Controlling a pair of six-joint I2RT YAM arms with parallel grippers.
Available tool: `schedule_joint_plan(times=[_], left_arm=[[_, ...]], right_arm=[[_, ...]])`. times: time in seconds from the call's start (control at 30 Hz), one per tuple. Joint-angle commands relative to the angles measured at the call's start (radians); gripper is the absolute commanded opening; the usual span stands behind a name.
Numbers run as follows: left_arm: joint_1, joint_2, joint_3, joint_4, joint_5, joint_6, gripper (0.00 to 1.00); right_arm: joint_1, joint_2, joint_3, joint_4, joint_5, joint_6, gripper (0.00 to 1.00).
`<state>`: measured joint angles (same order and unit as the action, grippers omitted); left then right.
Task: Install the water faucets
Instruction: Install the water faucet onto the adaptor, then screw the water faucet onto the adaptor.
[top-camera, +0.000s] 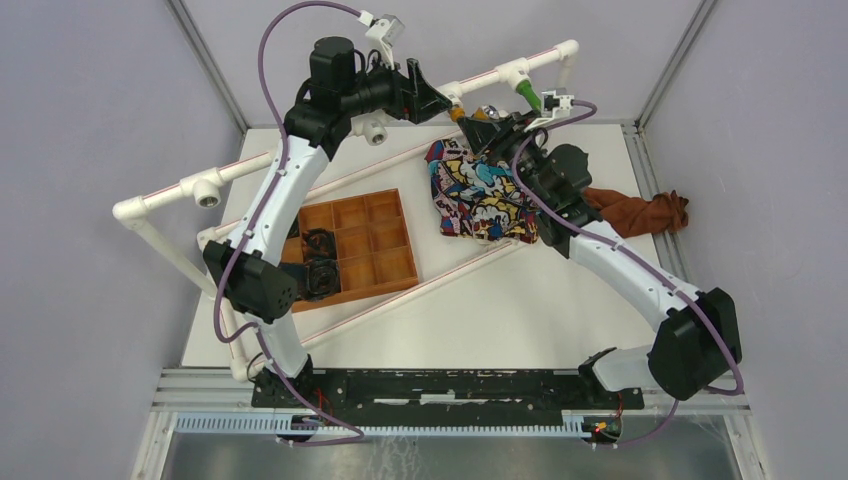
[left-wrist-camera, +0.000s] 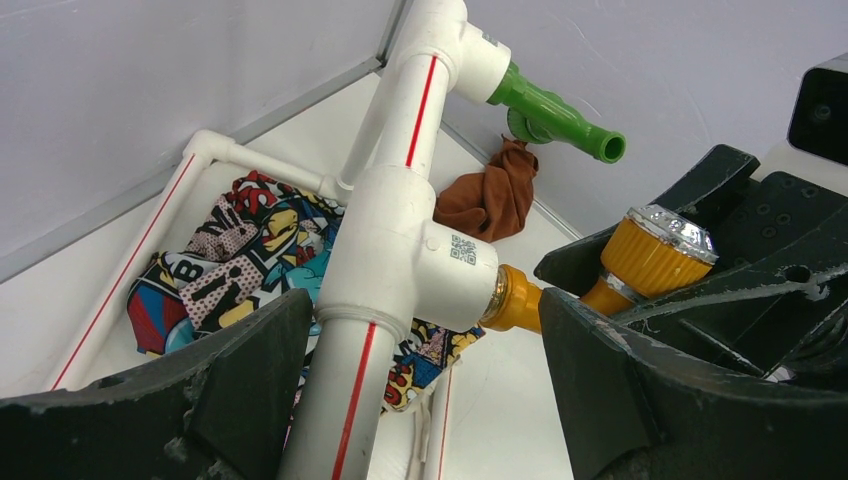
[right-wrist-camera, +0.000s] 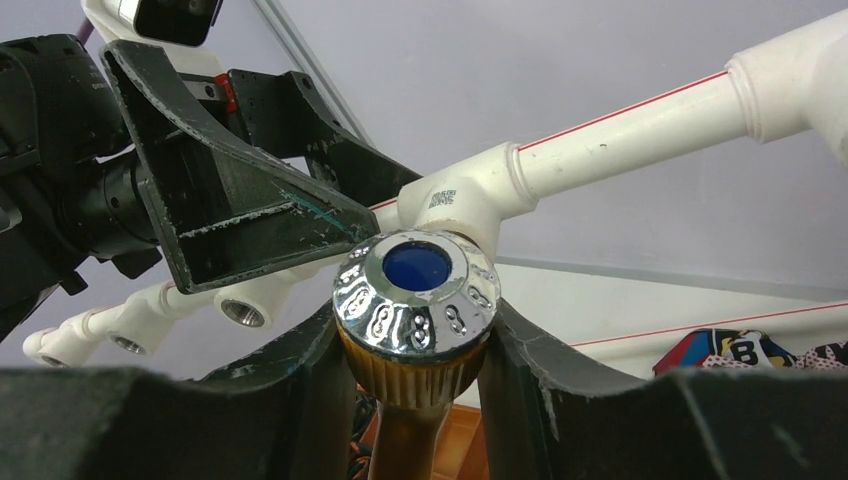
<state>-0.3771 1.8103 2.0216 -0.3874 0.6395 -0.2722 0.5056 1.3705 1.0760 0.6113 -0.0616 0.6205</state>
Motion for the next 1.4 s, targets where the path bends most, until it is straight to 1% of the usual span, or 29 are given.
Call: schedule_joint_plan(times=[0.0,0.03,0.07,0.1,0.13,0.17,0.33,0.4,0.5,0.53,0.63,0.77,1.0,1.1,1.2,1.27,1.3,1.37], left_arm=[[-0.001,0.015,-0.043,-0.197,0.047,-0.024,0.90],[-0.001,0.015,-0.045,-0.196,0.049,-0.024,0.90],[-0.001,0.014,-0.049,-0.197,0.051,-0.025,0.90],[-0.001,0.011,-0.056,-0.194,0.053,-0.025,0.90],[-0.001,0.007,-0.064,-0.189,0.053,-0.025,0.90],[-0.001,0.004,-0.070,-0.184,0.052,-0.027,0.90],[-0.001,-0.002,-0.075,-0.183,0.052,-0.027,0.90],[-0.001,-0.003,-0.076,-0.183,0.054,-0.029,0.90],[-0.002,-0.004,-0.082,-0.176,0.055,-0.036,0.90],[-0.002,-0.005,-0.084,-0.171,0.055,-0.038,0.90],[-0.001,-0.005,-0.087,-0.168,0.059,-0.042,0.90],[-0.001,-0.017,-0.089,-0.180,0.049,-0.038,0.90],[-0.001,-0.039,-0.103,-0.184,0.038,-0.029,0.90],[-0.001,-0.038,-0.103,-0.176,0.041,-0.031,0.90],[0.000,-0.039,-0.103,-0.173,0.039,-0.036,0.90],[0.000,-0.037,-0.098,-0.181,0.036,-0.034,0.90],[-0.001,-0.037,-0.094,-0.188,0.032,-0.030,0.90],[-0.001,-0.038,-0.092,-0.194,0.026,-0.024,0.90]], right_arm=[[-0.007,0.015,0.048,-0.012,-0.015,0.044,0.34],[-0.008,0.018,0.055,-0.018,-0.014,0.054,0.32],[-0.007,0.022,0.060,-0.023,-0.015,0.059,0.23],[-0.008,0.024,0.068,-0.030,-0.011,0.069,0.10],[-0.008,0.026,0.074,-0.044,-0.007,0.090,0.03],[-0.007,0.030,0.081,-0.055,-0.006,0.107,0.00],[-0.007,0.014,0.090,-0.115,0.033,0.220,0.00],[-0.007,-0.001,0.079,-0.124,0.054,0.293,0.00],[-0.007,-0.004,0.064,-0.128,0.055,0.424,0.00],[-0.008,0.003,0.065,-0.113,0.045,0.446,0.00],[-0.007,0.032,0.086,-0.136,0.021,0.536,0.00],[-0.007,0.036,0.064,-0.118,0.034,0.645,0.00],[-0.007,0.022,-0.026,-0.058,0.035,0.821,0.00],[-0.008,0.026,-0.033,-0.052,0.034,0.865,0.00],[-0.009,0.028,-0.013,-0.053,0.037,0.869,0.00],[-0.009,0.030,0.012,-0.086,0.040,0.856,0.00],[-0.008,0.032,0.019,-0.095,0.042,0.852,0.02],[-0.010,0.032,0.020,-0.103,0.046,0.846,0.13]])
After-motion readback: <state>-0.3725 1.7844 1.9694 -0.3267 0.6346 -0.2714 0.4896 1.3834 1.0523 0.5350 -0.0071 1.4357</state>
